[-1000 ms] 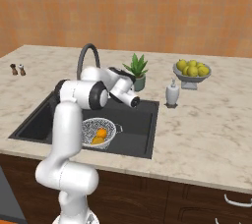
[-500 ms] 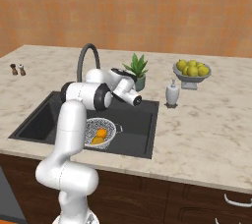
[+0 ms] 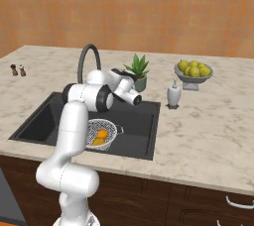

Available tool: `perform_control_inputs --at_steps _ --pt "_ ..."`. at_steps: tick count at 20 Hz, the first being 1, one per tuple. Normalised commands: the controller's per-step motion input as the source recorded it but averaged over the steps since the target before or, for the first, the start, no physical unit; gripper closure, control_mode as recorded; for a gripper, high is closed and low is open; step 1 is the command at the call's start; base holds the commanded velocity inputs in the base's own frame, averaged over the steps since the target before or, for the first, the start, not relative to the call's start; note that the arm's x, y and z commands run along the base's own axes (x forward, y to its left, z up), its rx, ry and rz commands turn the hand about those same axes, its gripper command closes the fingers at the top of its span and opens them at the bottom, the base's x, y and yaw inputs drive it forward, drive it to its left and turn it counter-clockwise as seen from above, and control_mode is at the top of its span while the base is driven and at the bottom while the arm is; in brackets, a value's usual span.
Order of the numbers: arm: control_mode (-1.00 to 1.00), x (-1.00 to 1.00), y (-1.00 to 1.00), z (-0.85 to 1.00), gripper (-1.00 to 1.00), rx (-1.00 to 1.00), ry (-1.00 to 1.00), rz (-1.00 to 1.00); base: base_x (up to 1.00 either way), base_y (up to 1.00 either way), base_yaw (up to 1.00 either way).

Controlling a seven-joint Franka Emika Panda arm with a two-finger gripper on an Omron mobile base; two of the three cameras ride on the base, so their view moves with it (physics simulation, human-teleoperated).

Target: Put the colander in the sink, put the orange, mango, mango in the colander, and turn on the sink faucet and pour water over the colander.

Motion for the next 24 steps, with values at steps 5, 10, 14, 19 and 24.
perform_control_inputs --at_steps 5,10,14,19,24 --pt "-1.0 0.13 0.14 -0.04 -1.0 0.0 0.0 0.0 0.0 0.0 0.0" --pt "-1.0 0.29 0.0 -0.11 1.0 0.0 0.0 0.0 0.0 0.0 0.0" --pt "-1.0 0.11 -0.04 -0.16 1.0 0.0 0.0 0.0 0.0 0.0 0.0" --pt "-1.0 0.04 -0.22 -0.15 1.0 0.03 0.0 0.0 0.0 0.0 0.0" --pt "-1.0 0.1 -0.45 -0.07 1.0 0.03 0.0 -0.07 0.0 0.0 0.0"
